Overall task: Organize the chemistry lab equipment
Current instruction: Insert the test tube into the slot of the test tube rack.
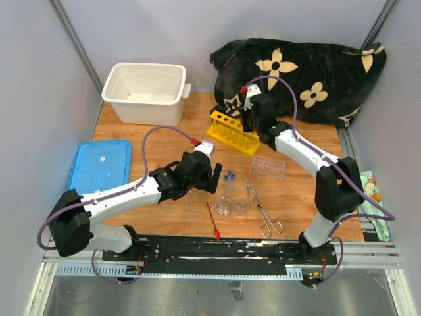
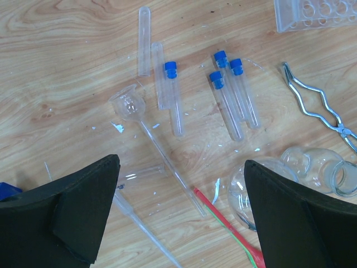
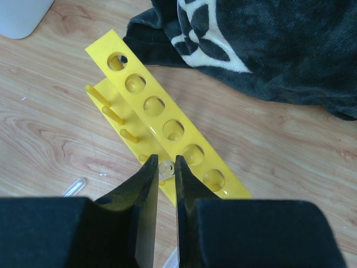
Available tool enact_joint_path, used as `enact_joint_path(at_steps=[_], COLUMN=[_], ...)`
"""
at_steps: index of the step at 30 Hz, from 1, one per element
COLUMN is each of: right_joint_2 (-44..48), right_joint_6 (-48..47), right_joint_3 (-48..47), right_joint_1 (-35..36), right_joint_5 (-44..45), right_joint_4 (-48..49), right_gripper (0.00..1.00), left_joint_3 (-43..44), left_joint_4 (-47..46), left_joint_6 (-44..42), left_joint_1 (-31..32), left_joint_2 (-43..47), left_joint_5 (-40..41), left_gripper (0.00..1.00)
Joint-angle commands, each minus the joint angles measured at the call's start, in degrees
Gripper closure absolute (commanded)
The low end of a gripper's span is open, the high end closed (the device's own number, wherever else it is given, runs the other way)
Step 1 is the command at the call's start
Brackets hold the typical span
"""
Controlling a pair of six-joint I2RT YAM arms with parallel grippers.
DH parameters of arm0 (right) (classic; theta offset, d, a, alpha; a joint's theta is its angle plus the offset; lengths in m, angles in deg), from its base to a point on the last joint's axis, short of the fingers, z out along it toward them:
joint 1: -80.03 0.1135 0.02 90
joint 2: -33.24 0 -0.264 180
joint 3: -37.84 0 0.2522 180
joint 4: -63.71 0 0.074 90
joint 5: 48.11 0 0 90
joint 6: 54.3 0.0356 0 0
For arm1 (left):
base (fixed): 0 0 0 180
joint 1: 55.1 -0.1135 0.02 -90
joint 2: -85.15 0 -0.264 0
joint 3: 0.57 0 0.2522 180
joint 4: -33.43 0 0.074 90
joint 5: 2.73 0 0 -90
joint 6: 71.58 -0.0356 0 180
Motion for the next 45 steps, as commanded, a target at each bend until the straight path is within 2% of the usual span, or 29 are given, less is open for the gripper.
enact_joint_path(at_steps=[1,16,18,20,22,35,41,45], right_joint_2=[1.24,1.38,1.14,1.14,1.32,2.88,9.91,18.69], right_joint_6=[-0.11,-1.17,-1.52,-1.81,-1.90,-1.24,0.11,1.27], right_joint_3=[1.71,3.88,4.07,4.35,4.43,4.64,5.46,7.73], right_joint_1=[-0.37,-0.37,-0.37,-0.38,-0.37,-0.38,-0.22,0.11], right_joint_5=[-0.19,0.44,0.34,-0.13,-0.67,-1.88,-1.62,-1.68], right_joint_4=[1.31,1.92,2.48,2.90,3.14,2.37,-1.00,-5.45], right_gripper=[0.99,0.99,0.95,0.84,0.79,0.78,0.78,0.78], left_joint_3=[0.98,0.79,0.75,0.61,0.54,-0.12,1.30,3.82], left_joint_4=[-1.95,-2.31,-2.27,-2.31,-2.40,-2.80,-1.10,0.42], left_joint_6=[-0.24,-0.21,-0.31,-0.34,-0.43,-0.49,-1.92,-4.64], left_joint_1=[0.43,0.45,0.45,0.43,0.45,0.44,0.45,0.36], left_joint_2=[0.21,0.19,0.21,0.21,0.15,-0.06,-3.51,-8.50], left_joint_5=[0.36,-0.04,-0.03,-0.07,0.00,-0.37,-0.19,1.04], left_gripper=[0.03,0.03,0.03,0.03,0.03,0.04,0.11,0.25])
